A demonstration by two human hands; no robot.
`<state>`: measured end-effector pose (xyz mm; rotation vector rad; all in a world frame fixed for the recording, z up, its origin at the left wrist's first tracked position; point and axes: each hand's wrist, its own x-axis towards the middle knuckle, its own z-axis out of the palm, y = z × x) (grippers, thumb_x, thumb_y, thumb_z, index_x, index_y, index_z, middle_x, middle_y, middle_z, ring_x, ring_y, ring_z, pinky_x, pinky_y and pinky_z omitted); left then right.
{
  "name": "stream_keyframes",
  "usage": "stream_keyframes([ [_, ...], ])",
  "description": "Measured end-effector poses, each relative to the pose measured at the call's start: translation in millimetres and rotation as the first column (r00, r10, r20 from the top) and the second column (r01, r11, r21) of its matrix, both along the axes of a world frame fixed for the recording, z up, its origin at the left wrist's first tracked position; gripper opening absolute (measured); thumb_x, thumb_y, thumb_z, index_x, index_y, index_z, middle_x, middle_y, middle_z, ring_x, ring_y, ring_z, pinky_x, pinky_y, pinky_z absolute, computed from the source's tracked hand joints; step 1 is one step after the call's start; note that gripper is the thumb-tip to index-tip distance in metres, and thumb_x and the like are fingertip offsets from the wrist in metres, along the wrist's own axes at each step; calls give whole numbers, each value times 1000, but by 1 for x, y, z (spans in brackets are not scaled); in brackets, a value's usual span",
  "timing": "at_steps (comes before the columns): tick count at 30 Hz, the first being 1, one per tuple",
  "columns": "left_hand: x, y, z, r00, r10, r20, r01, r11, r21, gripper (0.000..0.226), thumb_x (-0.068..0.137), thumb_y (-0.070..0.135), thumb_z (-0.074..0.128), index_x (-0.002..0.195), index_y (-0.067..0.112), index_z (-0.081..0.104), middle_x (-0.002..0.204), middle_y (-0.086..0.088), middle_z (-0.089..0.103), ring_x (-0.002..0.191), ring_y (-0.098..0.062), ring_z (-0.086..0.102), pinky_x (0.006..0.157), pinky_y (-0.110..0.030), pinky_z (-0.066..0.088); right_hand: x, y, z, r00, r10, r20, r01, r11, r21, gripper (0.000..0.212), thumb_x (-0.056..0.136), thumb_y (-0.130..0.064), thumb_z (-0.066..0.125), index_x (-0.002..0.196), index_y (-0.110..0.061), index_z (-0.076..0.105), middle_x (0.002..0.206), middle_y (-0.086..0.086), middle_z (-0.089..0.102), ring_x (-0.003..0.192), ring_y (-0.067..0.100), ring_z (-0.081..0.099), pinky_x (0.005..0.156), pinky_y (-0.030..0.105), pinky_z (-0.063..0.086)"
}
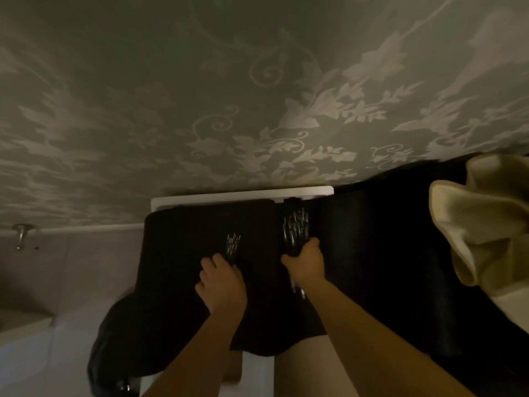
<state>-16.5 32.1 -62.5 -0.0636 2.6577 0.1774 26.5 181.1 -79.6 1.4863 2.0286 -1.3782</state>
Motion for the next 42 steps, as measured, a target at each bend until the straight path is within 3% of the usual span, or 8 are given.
stream_keyframes([
  [4,-1,-2,-8,999,-31,20,29,992,125,27,99,23,44,121,8,43,122,-11,44,90,-14,50,74,-21,41,0,3,-3,999,-9,32,10,999,-42,60,86,-17,73,131,0,37,124,19,57,102,26,59,82,32,50],
  [8,-5,-10,-10,997,22,80,-48,941,335,21,96,10,41,116,4,41,118,-19,44,94,-30,50,75,-31,40,2,-2,-3,996,-54,69,58,997,-53,56,86,-20,72,130,-1,43,122,18,60,107,31,62,87,38,54],
  [14,-8,-16,-11,986,24,166,-94,898,429,20,98,9,38,116,0,39,103,-19,51,94,-35,53,76,-30,38,3,-8,0,994,-83,67,88,993,-84,49,86,-13,70,128,-1,47,120,19,60,101,28,62,85,37,55],
  [22,18,-28,5,940,87,331,-246,845,476,15,101,26,41,88,17,43,72,-2,51,57,-9,49,47,-20,37,35,-19,23,975,-220,42,223,944,-241,40,87,-6,67,123,-2,49,106,14,61,86,28,66,78,39,58],
  [25,29,-35,26,918,110,380,-302,816,494,19,100,29,43,84,18,46,73,-3,52,60,-13,51,54,-26,42,57,-28,50,973,-232,-6,222,938,-265,40,86,-1,67,122,-2,50,105,15,60,86,28,64,70,35,59],
  [31,55,-57,95,906,70,418,-294,815,500,27,100,27,43,109,2,50,89,-15,53,80,-28,51,82,-52,50,125,-45,122,965,-264,-7,253,932,-261,37,86,-4,68,118,-9,49,102,10,61,87,24,66,60,23,55],
  [37,88,-69,162,909,14,416,-231,848,476,23,100,24,44,112,5,52,104,-19,58,96,-34,58,94,-53,48,211,-55,187,913,-407,20,400,888,-227,40,85,-4,68,122,-8,52,99,10,65,73,20,67,58,26,58],
  [42,134,-65,192,914,-153,376,-14,915,404,34,101,27,43,124,3,49,107,-16,56,97,-32,56,85,-41,46,297,-62,231,860,-502,87,509,837,-199,48,82,-7,71,125,-10,51,103,10,64,89,27,66,79,38,58],
])
